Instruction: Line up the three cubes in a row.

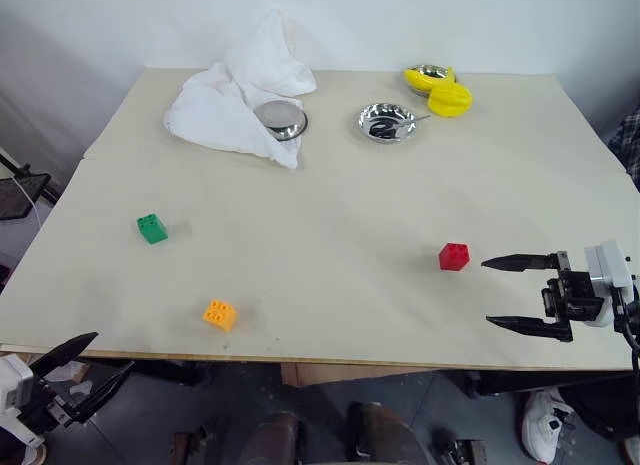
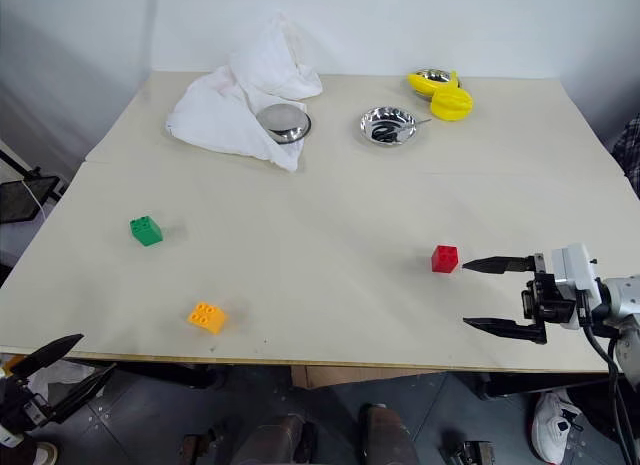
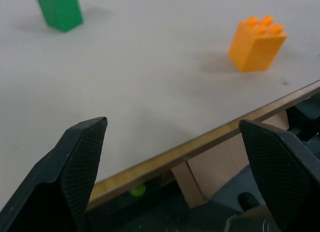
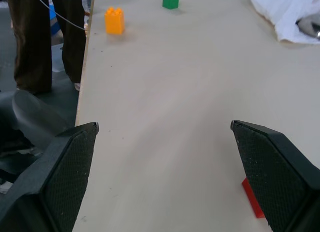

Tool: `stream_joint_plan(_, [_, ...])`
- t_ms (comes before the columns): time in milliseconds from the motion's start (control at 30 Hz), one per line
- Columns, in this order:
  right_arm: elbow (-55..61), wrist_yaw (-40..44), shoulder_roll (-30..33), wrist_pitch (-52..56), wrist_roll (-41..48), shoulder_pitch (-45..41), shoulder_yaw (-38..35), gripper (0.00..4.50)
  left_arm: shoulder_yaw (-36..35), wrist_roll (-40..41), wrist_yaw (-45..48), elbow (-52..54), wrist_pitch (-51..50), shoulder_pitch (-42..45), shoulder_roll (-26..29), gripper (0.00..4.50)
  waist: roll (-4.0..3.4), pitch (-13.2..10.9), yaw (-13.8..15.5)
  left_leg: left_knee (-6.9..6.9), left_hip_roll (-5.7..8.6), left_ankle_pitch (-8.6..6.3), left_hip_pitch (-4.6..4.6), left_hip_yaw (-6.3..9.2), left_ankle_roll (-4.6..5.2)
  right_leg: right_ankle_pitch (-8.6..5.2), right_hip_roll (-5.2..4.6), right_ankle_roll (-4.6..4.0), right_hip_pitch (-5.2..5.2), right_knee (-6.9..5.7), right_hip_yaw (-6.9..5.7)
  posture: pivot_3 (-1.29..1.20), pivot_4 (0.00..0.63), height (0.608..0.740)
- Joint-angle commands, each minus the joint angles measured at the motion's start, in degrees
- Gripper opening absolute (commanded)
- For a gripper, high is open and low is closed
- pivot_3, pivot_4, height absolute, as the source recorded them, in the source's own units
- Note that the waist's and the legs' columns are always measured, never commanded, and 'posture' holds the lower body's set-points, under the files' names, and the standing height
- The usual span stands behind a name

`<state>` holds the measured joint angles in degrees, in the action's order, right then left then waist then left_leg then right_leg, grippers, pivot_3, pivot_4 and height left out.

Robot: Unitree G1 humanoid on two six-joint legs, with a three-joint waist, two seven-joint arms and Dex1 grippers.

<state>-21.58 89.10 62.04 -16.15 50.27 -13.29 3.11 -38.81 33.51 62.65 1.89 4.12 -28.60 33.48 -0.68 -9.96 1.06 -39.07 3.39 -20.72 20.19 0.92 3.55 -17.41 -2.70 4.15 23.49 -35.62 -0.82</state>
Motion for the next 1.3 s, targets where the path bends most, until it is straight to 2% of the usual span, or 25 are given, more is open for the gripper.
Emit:
stream_joint_plan(33, [-2.54,3.40,0.98,-1.15,0.89,-2.15,1.10,4.44,1.53,1.11,-1.86,7.44,-0.47,-0.07,-0.79,4.50,0.00,0.00,0.07,0.00,0.00,0.00,0.00,0.00,0.00,0.00,0.00,0.00,-0.01,0.00,0.00,0.00,0.150,0.740])
stream_joint_plan(167, [-4.55,3.40,1.01,-3.02,0.52,-3.68,2.60,4.44,1.76,2.61,-11.11,12.96,-7.12,1.63,-2.25,4.50,-0.01,0.00,0.05,0.01,-0.01,-0.01,0.01,0.01,-0.13,0.01,0.01,0.03,0.08,-0.04,-0.04,0.00,0.150,0.740])
stream_joint_plan(233, [-4.90,3.40,0.71,-3.59,0.49,-4.04,3.09,4.44,0.66,3.55,-22.68,13.59,-12.67,5.75,-4.42,4.50,-0.03,0.00,0.16,0.04,-0.01,0.11,0.01,0.01,-0.36,0.02,0.01,0.04,0.09,-0.05,-0.04,0.00,0.150,0.740])
stream_joint_plan(300, [-4.84,3.40,0.16,-3.59,0.76,-4.32,3.13,4.44,0.42,0.35,-34.78,14.17,-17.58,10.00,-6.18,4.50,-0.01,-0.01,0.34,0.02,-0.01,0.12,0.01,0.02,-0.37,0.04,0.01,0.07,0.08,-0.09,-0.05,0.00,0.150,0.740])
stream_joint_plan(500, [-3.28,3.40,-1.95,-3.14,0.75,-4.64,2.83,4.44,3.95,-1.87,-54.31,15.07,-26.55,24.58,-10.00,4.50,0.15,0.02,0.45,-0.07,0.00,0.18,-0.01,0.02,-0.46,0.09,0.04,0.17,0.09,-0.27,-0.07,0.00,0.150,0.740])
stream_joint_plan(633, [-2.90,3.40,-3.25,-3.02,0.20,-5.11,2.49,4.44,8.20,-4.60,-58.08,9.55,-31.10,33.57,-8.45,4.50,0.15,0.02,0.51,-0.08,0.01,0.19,0.00,0.03,-0.50,0.12,0.04,0.23,0.11,-0.28,-0.09,0.00,0.150,0.740])
stream_joint_plan(700, [-2.40,3.40,-3.76,-2.74,-0.08,-5.11,2.49,4.44,9.81,-8.63,-61.49,5.63,-33.98,37.10,-6.60,4.50,0.16,0.02,0.48,-0.08,0.02,0.21,0.00,0.04,-0.52,0.13,0.05,0.23,0.11,-0.30,-0.10,0.00,0.150,0.740])
stream_joint_plan(867, [-0.32,3.40,-4.91,-1.41,-0.14,-4.85,1.69,4.44,11.11,-9.66,-63.53,-3.36,-38.64,46.25,-5.50,4.50,0.20,0.01,0.44,-0.09,0.01,0.24,0.02,0.05,-0.58,0.14,0.09,0.25,0.18,-0.34,-0.13,0.00,0.150,0.740])
stream_joint_plan(967, [0.73,3.40,-5.64,-0.83,-0.41,-4.59,1.17,4.44,13.10,-11.11,-61.96,-8.20,-37.87,50.32,-4.93,4.50,0.21,0.01,0.45,-0.11,0.01,0.28,0.02,0.07,-0.63,0.14,0.09,0.25,0.17,-0.35,-0.15,0.00,0.150,0.740])
stream_joint_plan(1100, [1.99,3.40,-6.52,-0.15,-0.82,-3.97,0.34,4.44,16.98,-13.21,-58.63,-11.22,-36.92,52.70,-4.24,4.50,0.21,0.01,0.54,-0.13,0.01,0.29,0.02,0.08,-0.65,0.15,0.09,0.27,0.16,-0.35,-0.16,0.00,0.150,0.740])
stream_joint_plan(1300, [3.19,3.40,-7.32,0.49,-1.30,-2.79,-1.00,4.44,17.20,-13.86,-58.62,-11.89,-37.28,53.71,-5.06,4.50,0.25,-0.01,0.35,-0.12,0.01,0.29,0.05,0.09,-0.66,0.15,0.09,0.27,0.20,-0.35,-0.17,0.00,0.150,0.740])
